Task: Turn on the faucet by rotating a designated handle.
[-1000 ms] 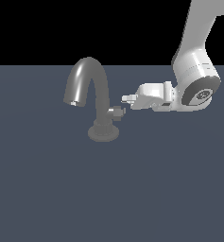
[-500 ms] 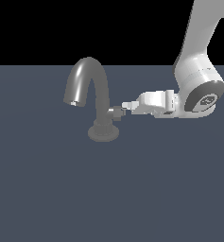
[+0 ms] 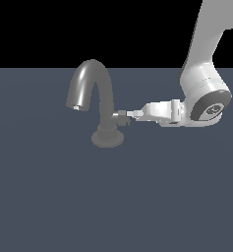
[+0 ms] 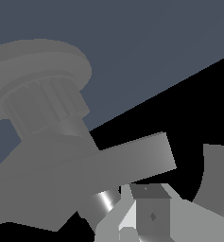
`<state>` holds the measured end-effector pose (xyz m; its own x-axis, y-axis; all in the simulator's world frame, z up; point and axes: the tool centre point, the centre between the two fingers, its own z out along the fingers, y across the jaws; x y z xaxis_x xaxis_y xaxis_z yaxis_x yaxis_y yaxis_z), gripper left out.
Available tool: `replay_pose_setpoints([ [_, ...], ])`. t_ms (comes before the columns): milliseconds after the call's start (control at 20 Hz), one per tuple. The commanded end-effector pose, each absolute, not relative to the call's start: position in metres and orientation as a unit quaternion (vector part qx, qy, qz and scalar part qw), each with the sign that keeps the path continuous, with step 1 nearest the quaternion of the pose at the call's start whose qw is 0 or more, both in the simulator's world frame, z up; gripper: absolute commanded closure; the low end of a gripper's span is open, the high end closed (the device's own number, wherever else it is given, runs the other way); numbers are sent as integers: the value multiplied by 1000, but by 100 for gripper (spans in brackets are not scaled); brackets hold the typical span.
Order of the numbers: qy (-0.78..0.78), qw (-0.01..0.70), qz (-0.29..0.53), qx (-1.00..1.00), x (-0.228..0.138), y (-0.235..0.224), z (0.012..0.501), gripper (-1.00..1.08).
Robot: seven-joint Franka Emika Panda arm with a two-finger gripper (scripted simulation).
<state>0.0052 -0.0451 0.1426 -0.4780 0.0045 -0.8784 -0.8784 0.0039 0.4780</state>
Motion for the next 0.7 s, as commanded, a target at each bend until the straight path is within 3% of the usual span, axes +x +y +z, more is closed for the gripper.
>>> replay_pose_setpoints([
  [0, 621, 347, 616, -338, -10, -45, 97, 108],
  [200, 622, 345, 617, -336, -14, -44, 79, 108],
  [250, 606, 368, 605, -363, 7, -45, 125, 108],
  [650, 612, 360, 610, -353, 15, -45, 93, 108],
])
